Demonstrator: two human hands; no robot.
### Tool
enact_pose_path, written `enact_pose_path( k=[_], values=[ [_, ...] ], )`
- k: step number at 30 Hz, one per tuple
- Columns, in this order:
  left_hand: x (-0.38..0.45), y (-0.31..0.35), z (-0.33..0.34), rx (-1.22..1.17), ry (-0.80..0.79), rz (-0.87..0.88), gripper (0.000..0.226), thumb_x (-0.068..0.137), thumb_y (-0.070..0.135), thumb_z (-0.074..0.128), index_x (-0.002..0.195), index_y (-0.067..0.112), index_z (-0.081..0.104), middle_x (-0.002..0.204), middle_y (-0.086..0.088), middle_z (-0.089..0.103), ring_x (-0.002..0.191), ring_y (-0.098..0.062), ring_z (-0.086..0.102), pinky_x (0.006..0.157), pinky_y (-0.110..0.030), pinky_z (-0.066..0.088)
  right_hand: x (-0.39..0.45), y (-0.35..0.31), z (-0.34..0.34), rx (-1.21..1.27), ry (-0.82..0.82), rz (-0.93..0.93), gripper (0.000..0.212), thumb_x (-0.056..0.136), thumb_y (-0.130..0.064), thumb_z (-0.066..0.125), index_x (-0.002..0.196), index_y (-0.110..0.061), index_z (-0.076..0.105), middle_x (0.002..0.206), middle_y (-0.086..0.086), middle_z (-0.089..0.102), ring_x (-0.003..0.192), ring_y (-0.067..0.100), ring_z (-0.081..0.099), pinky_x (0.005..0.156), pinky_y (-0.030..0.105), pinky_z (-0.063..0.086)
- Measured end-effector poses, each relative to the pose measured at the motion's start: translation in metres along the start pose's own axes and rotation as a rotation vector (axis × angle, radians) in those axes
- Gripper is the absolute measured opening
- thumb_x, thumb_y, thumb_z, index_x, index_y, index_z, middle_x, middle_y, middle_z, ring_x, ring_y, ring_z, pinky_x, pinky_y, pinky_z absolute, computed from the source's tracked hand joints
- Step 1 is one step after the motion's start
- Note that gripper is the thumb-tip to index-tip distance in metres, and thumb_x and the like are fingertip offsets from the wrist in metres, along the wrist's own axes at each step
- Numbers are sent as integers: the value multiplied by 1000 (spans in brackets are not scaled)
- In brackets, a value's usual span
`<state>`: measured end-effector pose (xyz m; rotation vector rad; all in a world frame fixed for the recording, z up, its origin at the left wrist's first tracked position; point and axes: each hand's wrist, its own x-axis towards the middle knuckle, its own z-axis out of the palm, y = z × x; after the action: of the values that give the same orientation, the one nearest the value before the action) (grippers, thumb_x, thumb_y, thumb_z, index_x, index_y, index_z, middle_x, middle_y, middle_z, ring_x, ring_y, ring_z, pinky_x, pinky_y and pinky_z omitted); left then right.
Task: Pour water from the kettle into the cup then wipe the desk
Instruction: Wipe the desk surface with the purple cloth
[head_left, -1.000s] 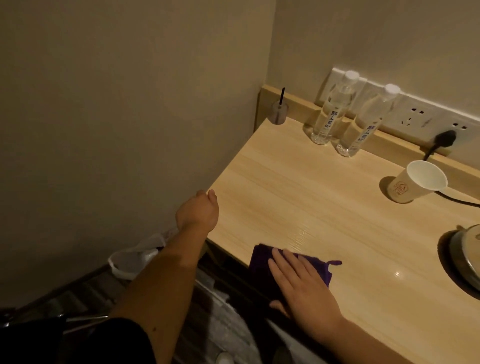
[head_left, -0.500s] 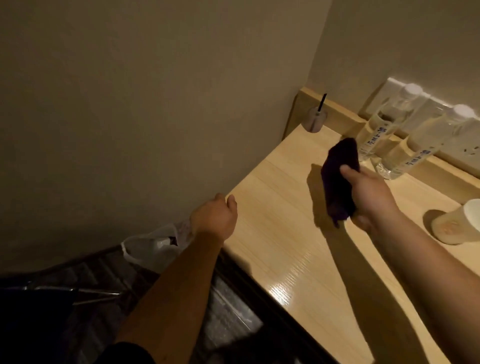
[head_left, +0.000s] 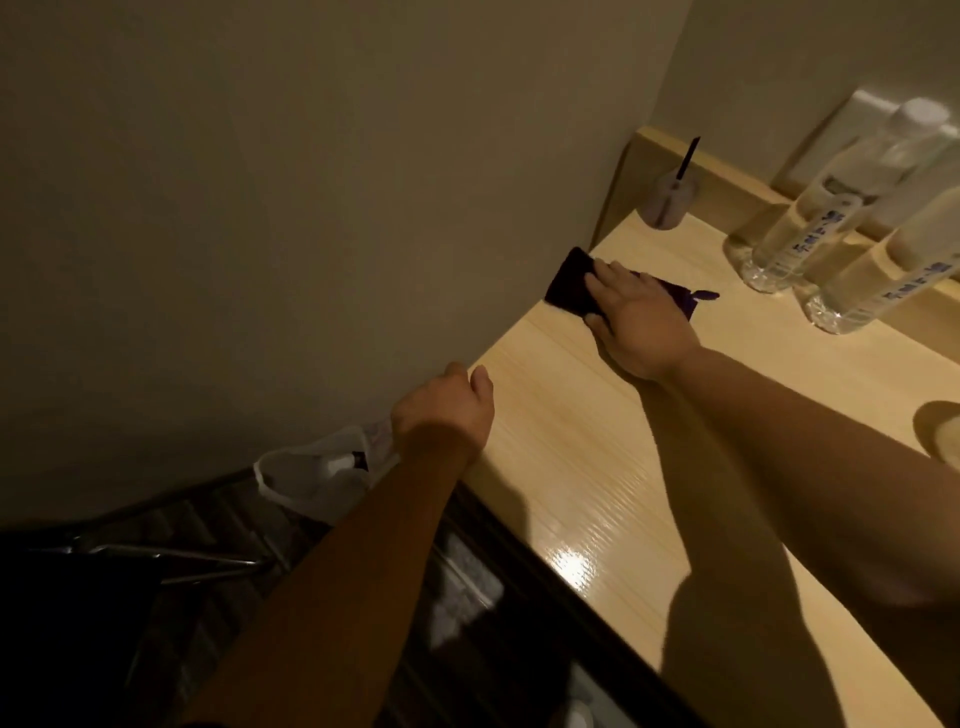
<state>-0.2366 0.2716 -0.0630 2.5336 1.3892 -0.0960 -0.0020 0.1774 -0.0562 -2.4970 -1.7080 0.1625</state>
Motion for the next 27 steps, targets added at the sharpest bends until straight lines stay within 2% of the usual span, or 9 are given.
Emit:
enact_pose_path(
  k=[5, 10, 13, 15, 17, 19, 23, 25, 27],
  values=[
    [-8, -3, -2, -75, 21, 69, 52, 101, 45, 18, 108, 10, 55, 95, -10, 66, 80, -28, 59, 68, -36, 42, -128, -75, 13, 126, -13, -176, 53, 93, -32, 44, 140, -10, 45, 149, 11, 39, 138, 28, 34, 114, 44, 18],
    [-8, -1, -7, -76, 21, 66, 54, 100, 45, 18, 113, 8, 56, 106, -19, 65, 94, -37, 60, 71, -39, 39, -237, -155, 12, 292, -129, -131, 49, 95, -38, 40, 141, -21, 45, 150, -3, 36, 140, 12, 27, 115, 41, 14],
    [-10, 0, -9, -82, 22, 64, 54, 100, 45, 19, 116, 8, 55, 109, -20, 64, 98, -40, 60, 73, -40, 40, -264, -180, -12, 741, -128, 166, 49, 96, -49, 35, 140, -29, 45, 147, -10, 42, 136, -1, 32, 117, 33, 21],
    [-9, 1, -11, -86, 15, 62, 55, 100, 45, 18, 117, 8, 55, 109, -20, 64, 97, -39, 60, 75, -41, 43, -265, -185, -41, 1373, -159, 511, 40, 96, -43, 45, 130, -27, 57, 131, -1, 61, 122, 12, 55, 108, 42, 37],
    [-8, 1, -11, -86, 12, 66, 56, 100, 45, 18, 117, 8, 55, 109, -20, 65, 96, -39, 60, 77, -42, 45, -259, -171, -60, 1922, -53, 806, 32, 94, -30, 52, 119, -13, 63, 116, 15, 68, 104, 30, 66, 93, 49, 49],
    [-7, 1, -9, -89, 11, 64, 55, 100, 45, 18, 118, 7, 55, 109, -20, 65, 96, -40, 60, 76, -42, 43, -243, -144, -76, 2115, 132, 953, 31, 93, -25, 50, 114, -6, 62, 112, 17, 70, 94, 28, 70, 83, 47, 55],
    [-4, 0, -5, -61, 29, 52, 54, 100, 44, 19, 114, 7, 56, 104, -19, 66, 93, -39, 61, 71, -40, 41, -177, -63, -108, 1733, 413, 876, 24, 99, -27, 43, 107, -19, 63, 106, 9, 72, 98, 27, 66, 84, 42, 52],
    [-5, -1, -2, -44, 45, 57, 54, 100, 44, 19, 113, 7, 56, 102, -19, 67, 91, -39, 62, 69, -39, 39, -139, -20, -112, 1286, 460, 802, 24, 99, -32, 43, 110, -23, 63, 99, 2, 69, 95, 27, 62, 81, 39, 46],
    [-3, -1, 0, -33, 51, 48, 53, 100, 45, 20, 113, 8, 56, 102, -19, 67, 92, -40, 62, 69, -39, 38, -101, 19, -104, 787, 416, 621, 33, 99, -31, 42, 127, -20, 55, 107, 3, 63, 99, 25, 56, 81, 36, 42]
  ],
)
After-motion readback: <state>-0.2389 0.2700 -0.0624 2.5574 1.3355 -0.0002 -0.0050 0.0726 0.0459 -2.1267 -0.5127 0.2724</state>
